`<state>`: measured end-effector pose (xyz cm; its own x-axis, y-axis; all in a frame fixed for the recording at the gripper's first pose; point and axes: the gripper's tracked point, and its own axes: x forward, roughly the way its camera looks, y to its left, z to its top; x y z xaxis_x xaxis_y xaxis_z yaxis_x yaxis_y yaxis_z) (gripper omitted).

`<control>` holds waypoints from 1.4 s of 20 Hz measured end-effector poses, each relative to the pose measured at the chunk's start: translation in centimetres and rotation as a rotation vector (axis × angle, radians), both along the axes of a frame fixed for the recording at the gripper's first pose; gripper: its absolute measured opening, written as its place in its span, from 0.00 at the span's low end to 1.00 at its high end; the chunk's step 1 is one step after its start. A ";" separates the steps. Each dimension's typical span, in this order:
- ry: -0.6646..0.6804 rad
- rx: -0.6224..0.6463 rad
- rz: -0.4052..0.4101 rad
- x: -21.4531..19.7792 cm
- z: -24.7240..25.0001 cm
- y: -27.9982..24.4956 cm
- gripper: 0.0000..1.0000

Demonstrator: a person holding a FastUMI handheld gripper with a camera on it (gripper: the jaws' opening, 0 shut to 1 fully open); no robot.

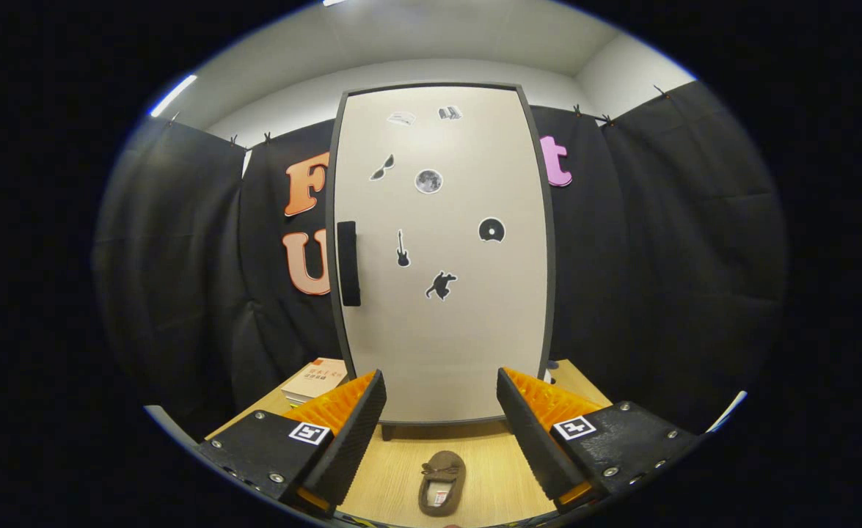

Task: Open the shoe cabinet door, grab the shoes and put them into the shoe cabinet, then close the shoe cabinet door.

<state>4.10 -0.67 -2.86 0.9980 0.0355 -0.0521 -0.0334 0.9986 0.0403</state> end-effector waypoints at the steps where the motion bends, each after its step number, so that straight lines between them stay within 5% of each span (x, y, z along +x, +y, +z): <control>1: 0.002 0.007 0.009 0.8 0.0 0.2 0.95; 10: -0.067 0.039 0.184 12.3 6.2 9.8 0.95; 17: -0.100 0.038 0.191 18.3 9.6 13.9 0.93; 21: -0.079 0.011 0.155 19.7 9.0 14.2 0.77; 26: -0.037 0.007 0.123 20.7 7.7 14.5 0.39; 28: -0.030 0.007 0.116 20.7 7.6 14.5 0.36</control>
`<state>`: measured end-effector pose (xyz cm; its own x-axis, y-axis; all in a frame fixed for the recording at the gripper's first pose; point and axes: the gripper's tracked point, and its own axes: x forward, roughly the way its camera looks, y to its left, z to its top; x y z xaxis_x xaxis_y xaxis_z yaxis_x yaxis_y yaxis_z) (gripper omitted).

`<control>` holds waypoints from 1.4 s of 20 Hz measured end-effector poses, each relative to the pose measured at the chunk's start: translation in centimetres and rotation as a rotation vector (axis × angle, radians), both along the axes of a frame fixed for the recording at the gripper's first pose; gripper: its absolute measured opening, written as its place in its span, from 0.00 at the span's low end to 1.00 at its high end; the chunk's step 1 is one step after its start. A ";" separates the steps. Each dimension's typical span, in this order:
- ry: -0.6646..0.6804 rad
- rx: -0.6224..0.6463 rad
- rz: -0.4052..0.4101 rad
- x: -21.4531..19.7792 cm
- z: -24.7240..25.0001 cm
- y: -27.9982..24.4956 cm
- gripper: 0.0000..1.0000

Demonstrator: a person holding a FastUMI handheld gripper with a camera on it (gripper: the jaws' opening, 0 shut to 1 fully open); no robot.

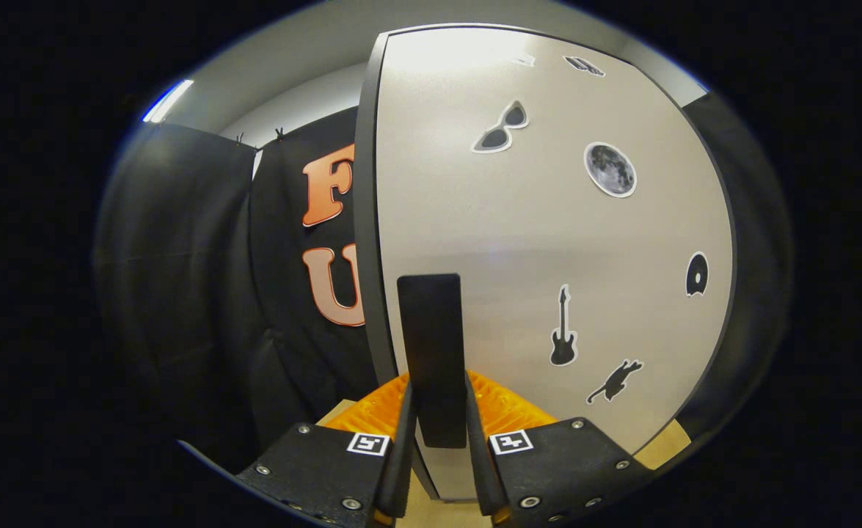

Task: Open the shoe cabinet door, grab the shoes and put them into the shoe cabinet, then close the shoe cabinet door.

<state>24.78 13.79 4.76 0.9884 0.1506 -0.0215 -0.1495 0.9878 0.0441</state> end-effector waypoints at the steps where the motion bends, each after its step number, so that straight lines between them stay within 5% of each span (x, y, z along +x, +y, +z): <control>1: 0.002 0.005 -0.002 -0.1 0.0 -0.1 0.34; 19: -0.015 0.068 -0.010 -9.8 1.3 -3.6 0.29; 28: -0.017 0.074 -0.040 -10.7 1.0 -5.2 0.29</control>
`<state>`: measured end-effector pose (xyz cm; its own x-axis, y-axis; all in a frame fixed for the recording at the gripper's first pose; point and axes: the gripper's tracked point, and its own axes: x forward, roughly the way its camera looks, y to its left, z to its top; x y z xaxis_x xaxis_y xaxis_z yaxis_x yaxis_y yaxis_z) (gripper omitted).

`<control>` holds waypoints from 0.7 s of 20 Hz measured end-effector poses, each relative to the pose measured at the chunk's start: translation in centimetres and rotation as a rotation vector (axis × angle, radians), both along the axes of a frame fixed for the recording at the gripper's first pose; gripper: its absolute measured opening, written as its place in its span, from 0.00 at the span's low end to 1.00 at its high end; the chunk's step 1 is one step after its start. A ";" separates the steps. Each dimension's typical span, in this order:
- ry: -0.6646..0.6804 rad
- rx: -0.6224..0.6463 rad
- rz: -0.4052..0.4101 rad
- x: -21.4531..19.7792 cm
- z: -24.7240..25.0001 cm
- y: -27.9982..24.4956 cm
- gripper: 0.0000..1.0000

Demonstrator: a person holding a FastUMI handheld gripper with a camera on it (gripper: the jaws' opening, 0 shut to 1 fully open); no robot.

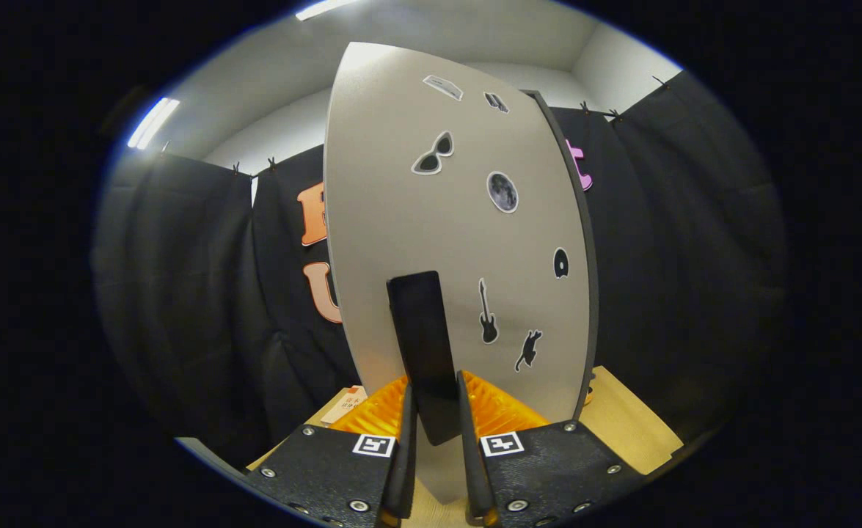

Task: Open the shoe cabinet door, grab the shoes and put them into the shoe cabinet, then close the shoe cabinet door.

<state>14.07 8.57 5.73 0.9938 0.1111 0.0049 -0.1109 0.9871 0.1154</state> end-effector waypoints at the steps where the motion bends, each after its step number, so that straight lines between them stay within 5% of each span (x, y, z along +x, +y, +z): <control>1: 0.000 -0.003 -0.010 -0.2 0.0 -0.3 0.28; 14: 0.008 -0.011 -0.178 -0.9 -0.2 -3.5 0.28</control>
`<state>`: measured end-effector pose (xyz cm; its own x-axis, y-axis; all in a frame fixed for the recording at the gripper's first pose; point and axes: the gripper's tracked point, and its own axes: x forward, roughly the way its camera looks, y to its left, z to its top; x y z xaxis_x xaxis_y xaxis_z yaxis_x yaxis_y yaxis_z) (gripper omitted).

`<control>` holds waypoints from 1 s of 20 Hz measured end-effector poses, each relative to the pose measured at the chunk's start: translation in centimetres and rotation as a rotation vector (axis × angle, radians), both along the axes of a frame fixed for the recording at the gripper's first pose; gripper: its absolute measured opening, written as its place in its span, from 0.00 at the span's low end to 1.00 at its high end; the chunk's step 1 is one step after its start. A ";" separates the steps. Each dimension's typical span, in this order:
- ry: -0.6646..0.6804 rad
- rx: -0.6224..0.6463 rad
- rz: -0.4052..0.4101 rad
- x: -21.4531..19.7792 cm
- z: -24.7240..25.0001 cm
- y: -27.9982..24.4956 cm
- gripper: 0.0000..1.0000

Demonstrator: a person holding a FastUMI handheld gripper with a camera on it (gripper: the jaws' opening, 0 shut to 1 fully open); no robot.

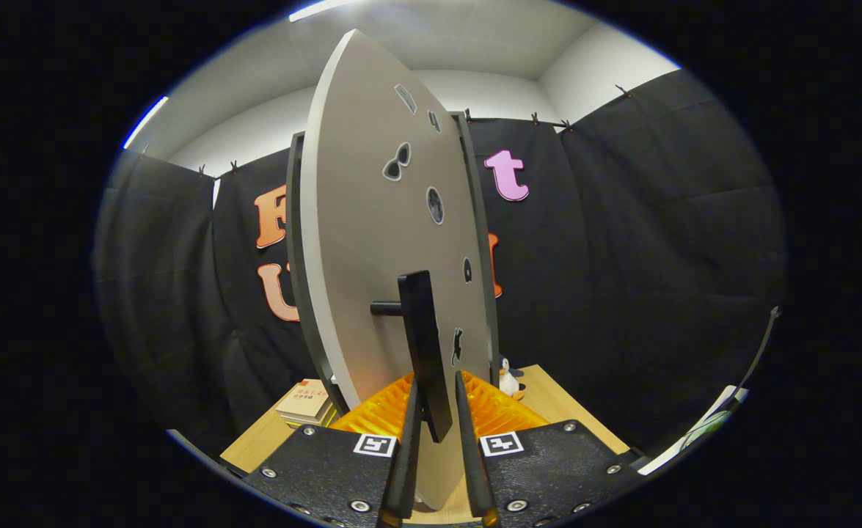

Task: Open the shoe cabinet door, grab the shoes and put them into the shoe cabinet, then close the shoe cabinet door.

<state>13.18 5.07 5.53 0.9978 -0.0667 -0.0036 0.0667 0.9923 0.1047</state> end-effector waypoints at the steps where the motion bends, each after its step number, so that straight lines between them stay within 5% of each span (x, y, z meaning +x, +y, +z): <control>1: -0.003 -0.002 -0.010 0.0 0.0 -0.2 0.28; 20: 0.008 -0.042 -0.098 0.5 0.0 -2.0 0.25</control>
